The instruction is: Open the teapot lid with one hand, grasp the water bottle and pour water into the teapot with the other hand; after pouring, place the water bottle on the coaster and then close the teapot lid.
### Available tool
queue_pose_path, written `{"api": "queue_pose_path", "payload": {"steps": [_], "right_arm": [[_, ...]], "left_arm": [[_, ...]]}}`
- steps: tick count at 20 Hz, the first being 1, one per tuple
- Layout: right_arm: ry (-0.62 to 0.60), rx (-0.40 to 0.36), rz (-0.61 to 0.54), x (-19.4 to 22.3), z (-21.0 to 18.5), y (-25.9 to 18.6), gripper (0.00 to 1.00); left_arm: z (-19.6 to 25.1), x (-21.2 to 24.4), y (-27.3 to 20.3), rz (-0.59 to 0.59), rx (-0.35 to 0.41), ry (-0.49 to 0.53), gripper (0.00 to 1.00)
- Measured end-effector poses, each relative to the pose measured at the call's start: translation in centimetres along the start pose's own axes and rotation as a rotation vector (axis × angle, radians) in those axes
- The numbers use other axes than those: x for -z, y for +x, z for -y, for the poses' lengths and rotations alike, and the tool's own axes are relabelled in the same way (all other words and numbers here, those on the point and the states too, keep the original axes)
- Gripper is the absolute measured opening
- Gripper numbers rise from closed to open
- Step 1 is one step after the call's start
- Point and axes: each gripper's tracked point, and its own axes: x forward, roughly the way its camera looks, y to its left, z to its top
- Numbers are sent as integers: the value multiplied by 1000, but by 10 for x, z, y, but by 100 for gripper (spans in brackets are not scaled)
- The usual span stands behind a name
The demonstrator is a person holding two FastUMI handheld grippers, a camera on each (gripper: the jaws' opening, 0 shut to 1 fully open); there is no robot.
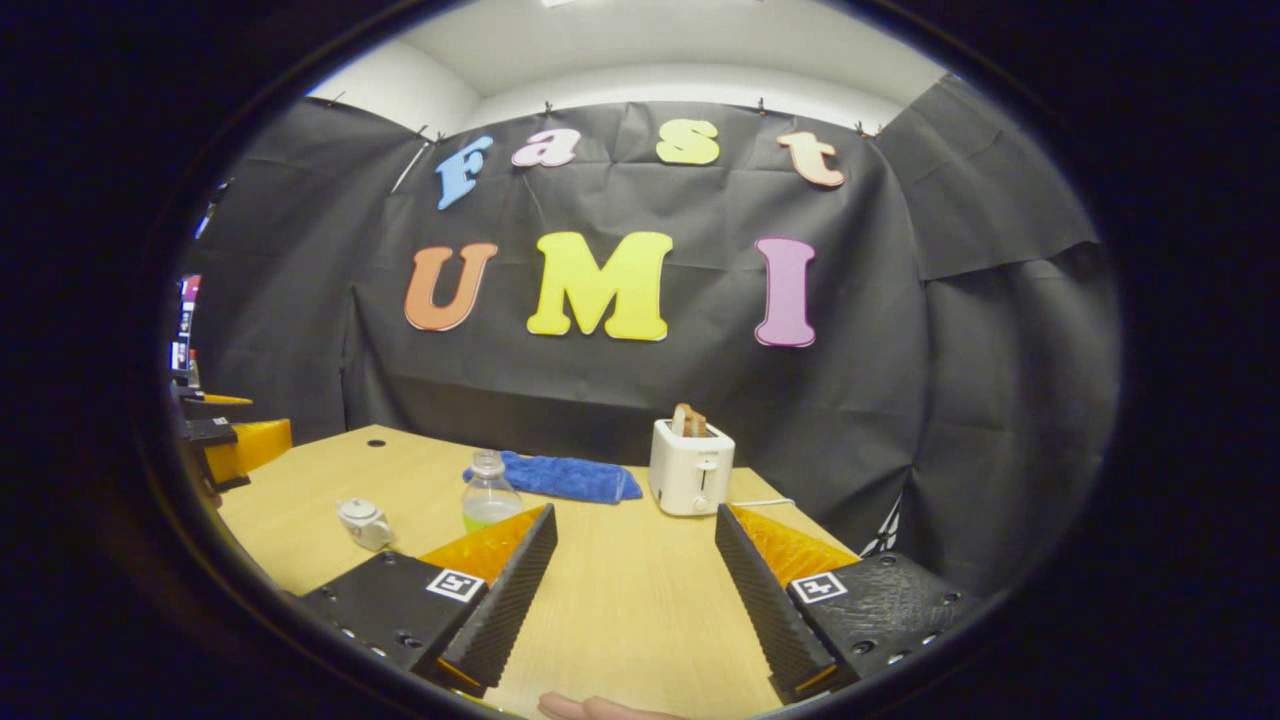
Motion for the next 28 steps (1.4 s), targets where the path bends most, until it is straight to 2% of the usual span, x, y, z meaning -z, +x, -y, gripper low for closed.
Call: {"api": "queue_pose_path", "payload": {"steps": [1, 7, 14, 19, 22, 25, 28], "right_arm": [[-1, 1, -1, 1, 0, 0, 93], [-7, -1, 0, 2, -1, 0, 98], [-13, -5, -8, 5, -5, 3, 95], [-16, 10, -10, 8, 0, 7, 95], [-22, 25, -28, 14, 2, 12, 95], [-36, 42, -21, 13, 6, 16, 95], [-44, 47, -13, 14, 6, 19, 95]], "left_arm": [[1, 0, 0, 1, 5, 2, 99], [2, 2, -1, -8, 7, 2, 99], [1, 6, 2, -20, -3, 6, 99], [-5, 3, 9, -2, -6, -34, 99], [-13, 9, 24, -5, -7, -43, 99], [-19, 33, 52, -61, -4, -88, 99], [-24, 61, 85, -113, -9, -59, 99]]}}
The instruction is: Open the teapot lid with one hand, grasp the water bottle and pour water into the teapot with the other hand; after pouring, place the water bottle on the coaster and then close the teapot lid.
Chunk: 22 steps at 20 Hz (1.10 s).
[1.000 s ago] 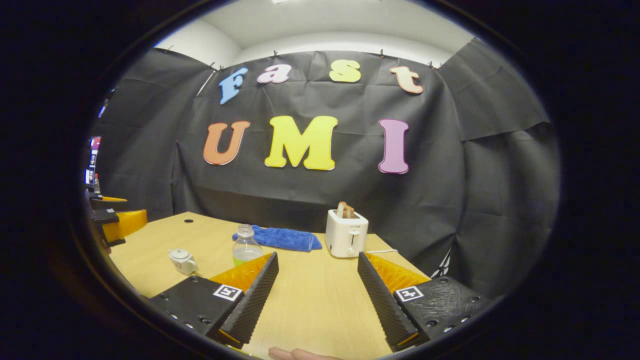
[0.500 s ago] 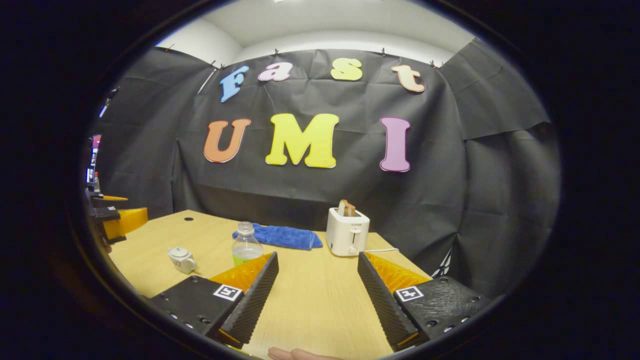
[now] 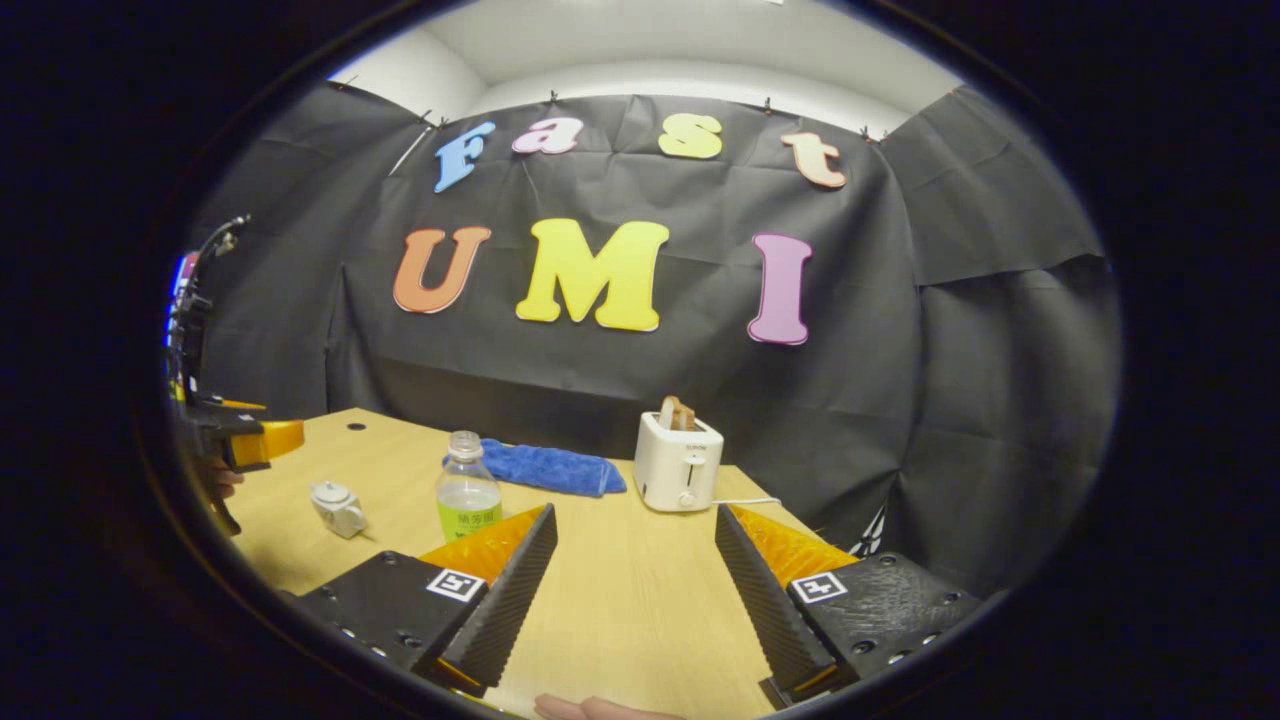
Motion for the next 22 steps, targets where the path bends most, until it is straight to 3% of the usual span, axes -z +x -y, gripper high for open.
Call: {"api": "queue_pose_path", "payload": {"steps": [4, 7, 10, 20, 22], "right_arm": [[6, -43, -28, 8, -12, 5, 95], [-2, -34, -37, 12, -11, 11, 95], [-4, -28, -53, 17, -10, 14, 95], [-2, -25, -85, 26, -11, 19, 98], [-8, -34, -93, 29, -14, 20, 95]], "left_arm": [[-8, 37, 46, -73, -36, 26, 99], [2, 52, 59, -93, 6, -31, 100], [11, 51, 64, -53, 43, -15, 99], [6, 63, 73, -64, 57, 7, 55], [7, 62, 73, -63, 44, 17, 37]]}}
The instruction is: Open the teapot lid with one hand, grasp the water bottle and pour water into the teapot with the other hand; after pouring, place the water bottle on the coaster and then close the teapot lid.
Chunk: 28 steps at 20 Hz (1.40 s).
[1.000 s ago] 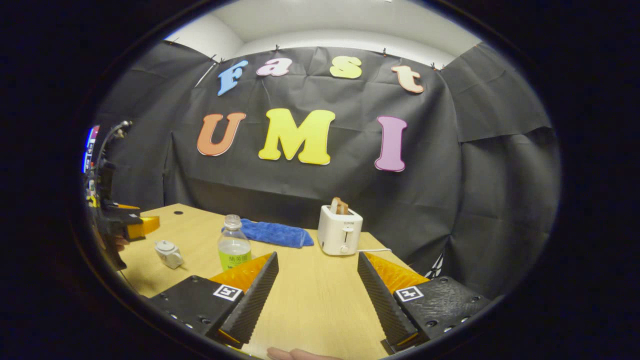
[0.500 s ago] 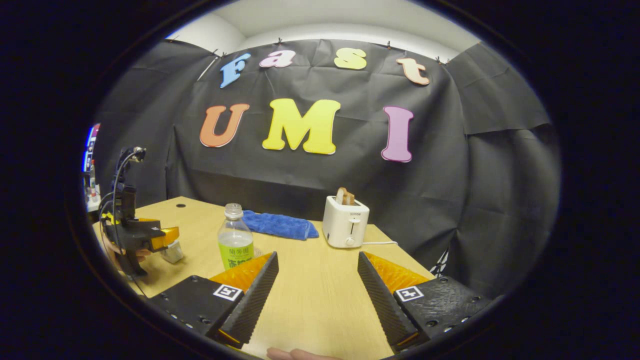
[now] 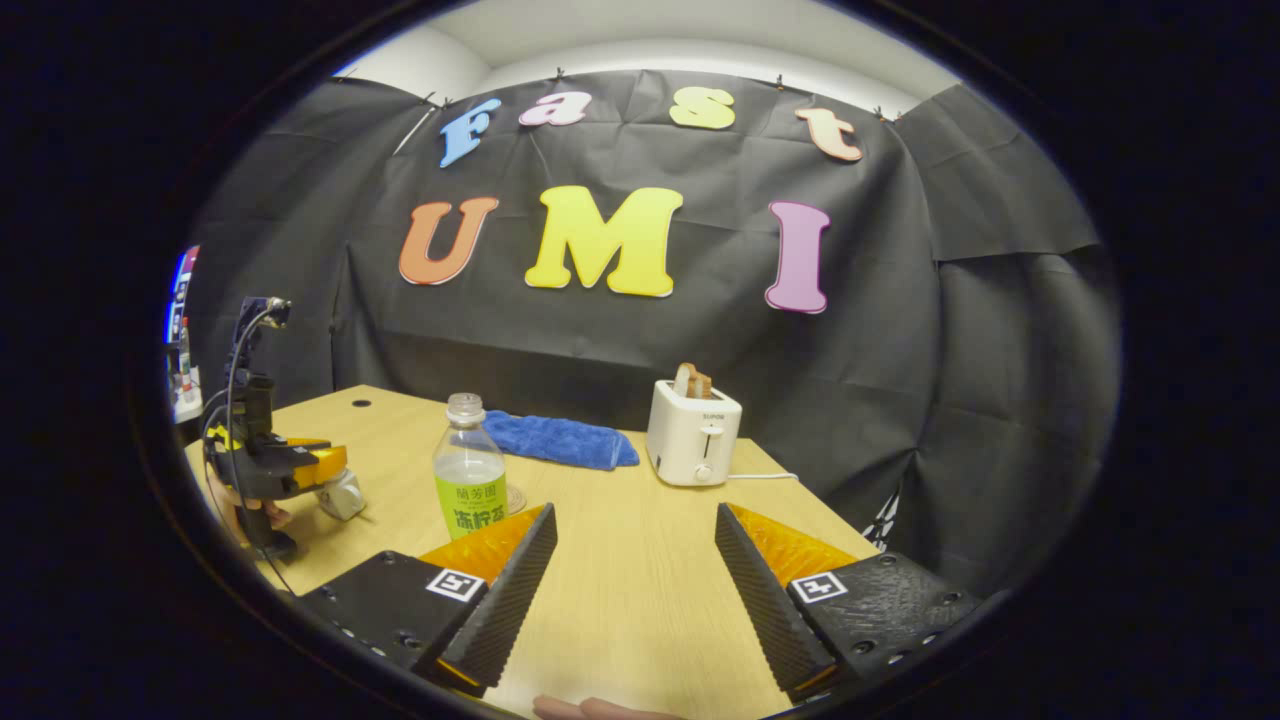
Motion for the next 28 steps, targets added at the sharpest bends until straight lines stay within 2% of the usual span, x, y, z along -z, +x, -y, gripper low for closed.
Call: {"api": "queue_pose_path", "payload": {"steps": [1, 4, 5, 10, 14, 17, 18, 19, 21, 23, 26, 28], "right_arm": [[-2, -1, -3, 2, -1, 0, 95], [-9, 0, -15, 6, -3, 1, 98], [-17, -1, -22, 8, -5, 2, 95], [-35, -5, -24, 10, -9, 4, 98], [-43, -20, -16, 10, -18, 6, 95], [-10, -88, -14, 14, -41, 7, 95], [3, -114, -21, 17, -50, 8, 92], [10, -131, -26, 21, -56, 10, 98], [22, -150, -38, 30, -71, 15, 95], [14, -165, -54, 39, -86, 24, 98], [56, -227, -79, 47, -113, 37, 95], [77, -238, -103, 54, -122, 53, 95]], "left_arm": [[2, -1, 1, -2, 5, 12, 27], [7, -4, 1, -2, 15, 29, 11], [7, -6, 2, -1, 15, 28, 6], [4, -40, -16, 58, 11, 8, 4], [-4, -59, -51, 64, 4, -21, 3], [-15, -59, -81, 48, -13, -37, 3], [-17, -60, -90, 47, -15, -23, 3], [-19, -63, -100, 61, -22, -2, 4], [-25, -66, -117, 66, -39, 23, 3], [-20, -68, -133, 60, -20, -4, 3], [-17, -71, -153, 84, 1, 0, 3], [-18, -73, -161, 97, 10, 10, 2]]}}
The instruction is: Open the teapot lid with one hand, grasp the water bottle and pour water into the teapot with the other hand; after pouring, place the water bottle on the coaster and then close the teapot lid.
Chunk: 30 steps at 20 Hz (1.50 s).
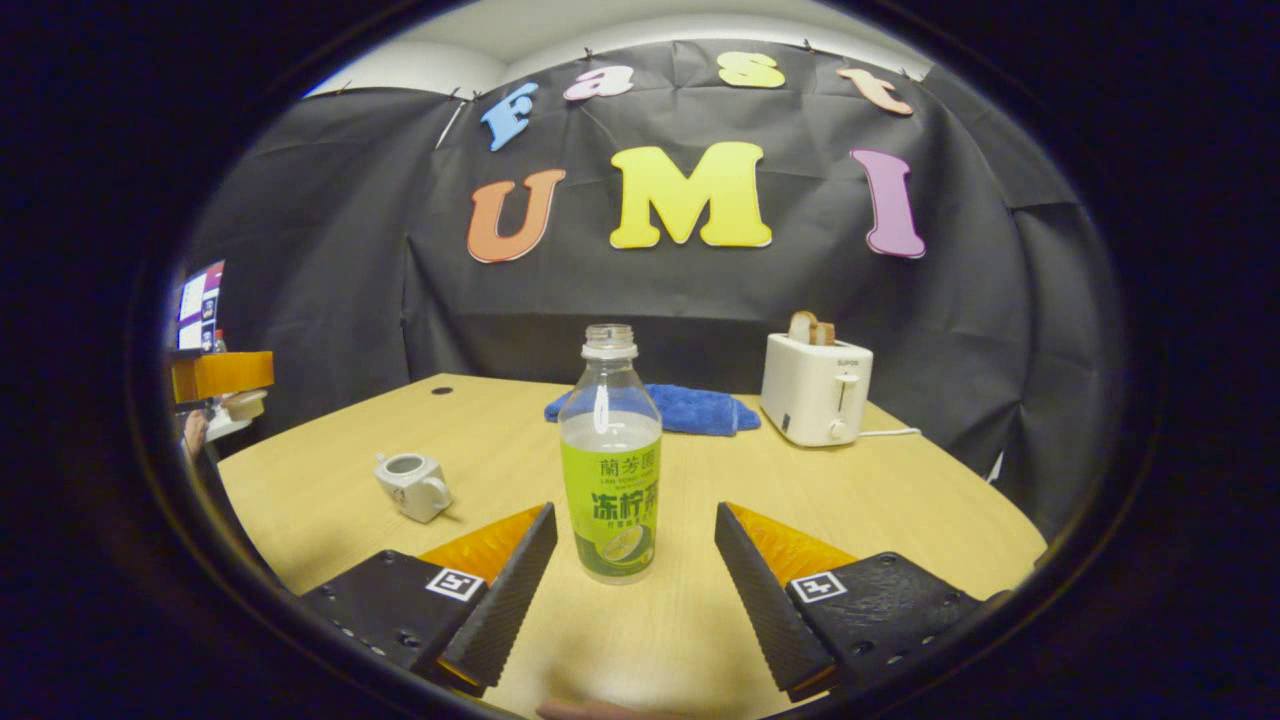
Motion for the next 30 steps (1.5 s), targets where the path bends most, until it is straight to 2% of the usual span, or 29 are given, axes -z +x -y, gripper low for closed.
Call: {"api": "queue_pose_path", "payload": {"steps": [3, 5, 8, 12, 13, 15, 17, 18, 26, 30], "right_arm": [[26, -11, -25, 7, -5, 25, 98], [20, -4, -15, 6, -8, 37, 93], [25, -25, 4, 3, -17, 48, 95], [4, 6, 17, 2, -17, 58, 82], [10, 11, 16, 3, -18, 58, 75], [9, 27, 3, 2, -19, 55, 73], [-9, -26, -23, 2, -35, 51, 72], [-36, -32, -34, 1, -40, 50, 72], [-339, 110, -122, -6, -37, 57, 72], [-490, 146, -159, -8, -50, 67, 72]], "left_arm": [[4, -3, -6, 6, 30, 4, 3], [3, -2, -8, 4, 44, 3, 4], [5, 1, -7, -4, 70, 9, 3], [1, -2, -10, -3, 93, 14, 4], [-3, -4, -11, 4, 91, 10, 4], [-8, -8, -12, 12, 92, -9, 4], [-14, -9, -13, 13, 94, -36, 4], [-18, -9, -14, 11, 93, -49, 4], [-34, 3, -12, -18, 91, -33, 4], [-49, -1, -14, -6, 71, -34, 4]]}}
